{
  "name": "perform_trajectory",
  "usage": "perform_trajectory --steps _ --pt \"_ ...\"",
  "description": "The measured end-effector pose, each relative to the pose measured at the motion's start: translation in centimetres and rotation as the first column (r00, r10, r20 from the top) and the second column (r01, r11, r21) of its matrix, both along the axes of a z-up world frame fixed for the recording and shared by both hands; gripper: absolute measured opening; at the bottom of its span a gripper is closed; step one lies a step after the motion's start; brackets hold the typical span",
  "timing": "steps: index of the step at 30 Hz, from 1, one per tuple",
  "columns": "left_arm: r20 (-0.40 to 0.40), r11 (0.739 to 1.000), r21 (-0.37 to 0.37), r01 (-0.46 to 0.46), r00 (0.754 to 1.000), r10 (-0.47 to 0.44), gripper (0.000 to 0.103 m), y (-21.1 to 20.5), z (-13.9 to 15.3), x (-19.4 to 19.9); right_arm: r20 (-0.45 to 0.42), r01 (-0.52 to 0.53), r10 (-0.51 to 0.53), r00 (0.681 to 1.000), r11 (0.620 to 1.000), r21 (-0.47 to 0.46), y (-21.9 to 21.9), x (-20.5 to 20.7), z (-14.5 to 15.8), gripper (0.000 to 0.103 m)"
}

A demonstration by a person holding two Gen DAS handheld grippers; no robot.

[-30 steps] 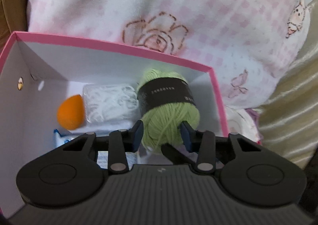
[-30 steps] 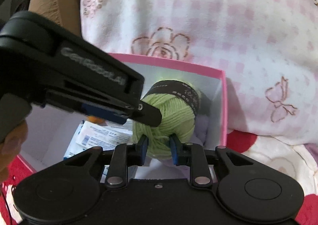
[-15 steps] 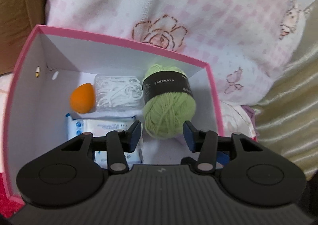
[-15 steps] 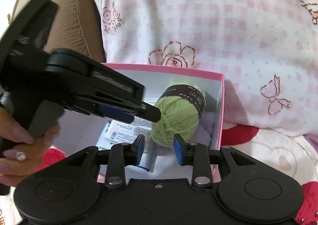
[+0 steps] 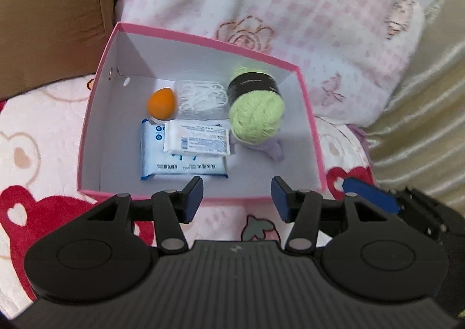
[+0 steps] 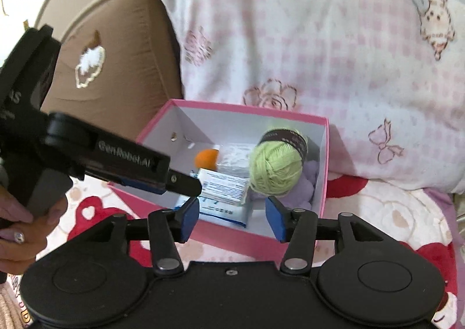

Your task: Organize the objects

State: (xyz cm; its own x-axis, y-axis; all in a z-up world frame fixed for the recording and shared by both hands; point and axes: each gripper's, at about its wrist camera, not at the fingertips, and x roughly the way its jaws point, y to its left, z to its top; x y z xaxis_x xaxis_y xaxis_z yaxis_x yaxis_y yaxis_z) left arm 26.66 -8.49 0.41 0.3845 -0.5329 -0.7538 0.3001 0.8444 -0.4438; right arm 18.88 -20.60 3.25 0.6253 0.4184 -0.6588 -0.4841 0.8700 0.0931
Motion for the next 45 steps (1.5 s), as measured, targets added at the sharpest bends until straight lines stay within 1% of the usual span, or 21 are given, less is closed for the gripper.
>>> perform_trajectory --steps 2,6,8,10,12,14,17,19,20,23,27,30,32,35,38,40,42,44,45 --pt "0.002 1.0 -0.01 0.004 1.0 -0.004 0.051 0.9 0.3 -1.0 0.011 -0.007 0.007 1.0 1.0 -0.003 0.2 -1.0 0.6 0.059" --pt "0.044 0.999 0.044 -0.003 0.999 0.001 0.051 2.0 1.6 -3.2 0.019 0.016 -0.016 1.0 1.0 0.022 0.1 -2.4 1.2 0.063" --pt "0.054 0.998 0.065 0.0 0.999 -0.003 0.051 2.5 2.2 -4.1 0.012 0.04 -0.04 0.999 0.998 0.049 -0.4 -3.0 1.5 0.064" --pt "0.065 0.997 0.081 0.003 0.998 -0.009 0.052 2.8 2.7 -5.1 0.01 0.061 -0.062 0.998 0.997 0.057 -0.8 -3.6 1.7 0.064" --pt "0.072 0.997 0.079 0.008 0.997 -0.014 0.053 3.1 3.2 -6.0 0.007 0.065 -0.065 0.998 0.996 0.054 -1.0 -4.1 2.0 0.065" --pt "0.1 0.998 0.067 0.002 0.995 -0.009 0.053 3.4 3.7 -7.1 0.009 0.061 -0.061 0.998 0.997 0.046 -1.1 -4.7 2.4 0.066" --pt "0.12 0.999 0.051 -0.012 0.993 0.006 0.053 3.7 4.5 -8.6 0.038 0.04 -0.04 0.998 0.999 0.008 -0.9 -6.0 3.0 0.066" --pt "0.127 0.999 0.042 -0.018 0.992 0.013 0.053 3.8 5.0 -9.5 0.049 0.022 -0.022 0.999 1.0 0.006 -1.0 -6.8 3.4 0.066" --pt "0.137 0.999 0.045 -0.022 0.99 0.016 0.053 3.8 5.3 -10.1 0.06 0.018 -0.019 0.998 1.0 0.007 -1.2 -7.2 3.8 0.066" --pt "0.165 0.997 0.07 -0.031 0.986 0.019 0.053 3.9 6.1 -11.7 0.128 0.035 -0.035 0.991 0.999 0.001 -2.2 -8.6 4.9 0.068" --pt "0.182 0.993 0.071 -0.093 0.98 0.079 0.051 4.4 6.3 -13.3 0.107 0.051 -0.052 0.993 0.999 0.015 -3.4 -9.5 5.4 0.072" --pt "0.181 0.988 0.099 -0.118 0.979 0.099 0.051 4.4 5.9 -14.3 0.102 0.062 -0.063 0.993 0.998 0.021 -4.0 -10.5 5.4 0.076" --pt "0.179 0.987 0.101 -0.128 0.978 0.108 0.053 4.4 5.8 -15.1 0.084 0.056 -0.059 0.995 0.998 0.034 -4.4 -10.9 5.3 0.078" --pt "0.182 0.983 0.111 -0.149 0.975 0.127 0.053 4.5 5.6 -16.1 0.054 0.06 -0.06 0.997 0.998 0.013 -4.5 -11.1 4.6 0.079" --pt "0.184 0.978 0.125 -0.168 0.972 0.143 0.056 4.5 5.4 -16.7 0.011 0.066 -0.066 0.998 0.998 -0.009 -4.6 -11.0 4.0 0.079" --pt "0.176 0.98 0.111 -0.166 0.974 0.145 0.059 4.5 5.2 -16.9 0.014 0.07 -0.069 0.997 0.997 -0.027 -4.6 -11.2 3.8 0.079" --pt "0.173 0.982 0.1 -0.158 0.975 0.139 0.061 4.3 5.1 -17.3 0.04 0.056 -0.054 0.998 0.998 -0.039 -4.6 -11.8 3.9 0.085" --pt "0.176 0.981 0.111 -0.16 0.975 0.139 0.061 4.0 5.1 -17.6 0.038 0.049 -0.049 0.998 0.999 -0.008 -4.9 -12.2 4.1 0.09" --pt "0.179 0.98 0.115 -0.162 0.974 0.14 0.063 3.9 5.1 -17.7 0.028 0.047 -0.047 0.999 0.999 0.007 -5.0 -12.2 4.1 0.09"
